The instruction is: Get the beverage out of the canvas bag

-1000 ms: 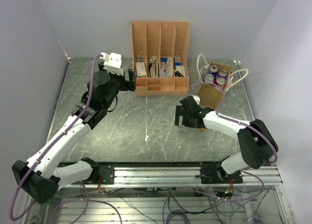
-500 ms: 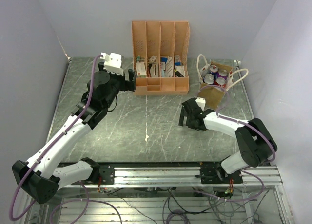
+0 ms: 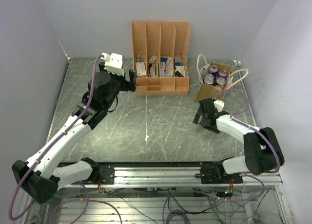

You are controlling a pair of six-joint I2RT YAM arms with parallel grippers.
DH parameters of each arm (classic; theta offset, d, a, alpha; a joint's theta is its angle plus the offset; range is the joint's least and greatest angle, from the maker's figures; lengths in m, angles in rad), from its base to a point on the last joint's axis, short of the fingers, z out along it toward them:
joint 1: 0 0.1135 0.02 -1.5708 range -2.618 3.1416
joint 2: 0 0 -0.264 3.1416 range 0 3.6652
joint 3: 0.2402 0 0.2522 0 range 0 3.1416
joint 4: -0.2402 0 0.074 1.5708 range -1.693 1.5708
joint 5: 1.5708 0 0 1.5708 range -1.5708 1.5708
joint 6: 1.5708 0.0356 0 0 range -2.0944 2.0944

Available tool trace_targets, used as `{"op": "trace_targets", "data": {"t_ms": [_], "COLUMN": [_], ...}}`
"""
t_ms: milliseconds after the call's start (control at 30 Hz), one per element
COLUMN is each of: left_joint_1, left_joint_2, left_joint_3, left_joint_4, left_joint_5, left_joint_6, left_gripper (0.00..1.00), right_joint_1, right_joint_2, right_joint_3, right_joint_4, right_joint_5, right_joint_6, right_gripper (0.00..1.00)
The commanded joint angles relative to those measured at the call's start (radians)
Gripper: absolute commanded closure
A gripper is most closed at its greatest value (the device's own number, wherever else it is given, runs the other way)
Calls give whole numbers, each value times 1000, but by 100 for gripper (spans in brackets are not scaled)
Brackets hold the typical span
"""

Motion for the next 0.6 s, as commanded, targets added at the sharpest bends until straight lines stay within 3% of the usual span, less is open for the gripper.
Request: {"op": "trace_targets", "data": {"t_ms": [0,367,467,567], "left_joint_1": [-11,-19,-20,-20], "left_joint_2": [-9,-11,-12,-13], "left_joint_3": [-4,-3,-3,-5], "left_joint_4": [43,42,42,44], "left_joint_5": [-14,-16,-17,-24], "left_joint_6": [12,17,17,21], "left_gripper": [4,5,5,5], "right_joint_1": [-18,7,7,6], "right_joint_2": [-36,-153,-143,-88], "right_joint_3": [8,165,231,332], "right_joint_4": [-24,20,49,68], "right_joint_5": [35,-152,-176,-134], "right_joint_6": [5,-266,-320,-335], "right_gripper": [0,0,7,8]}}
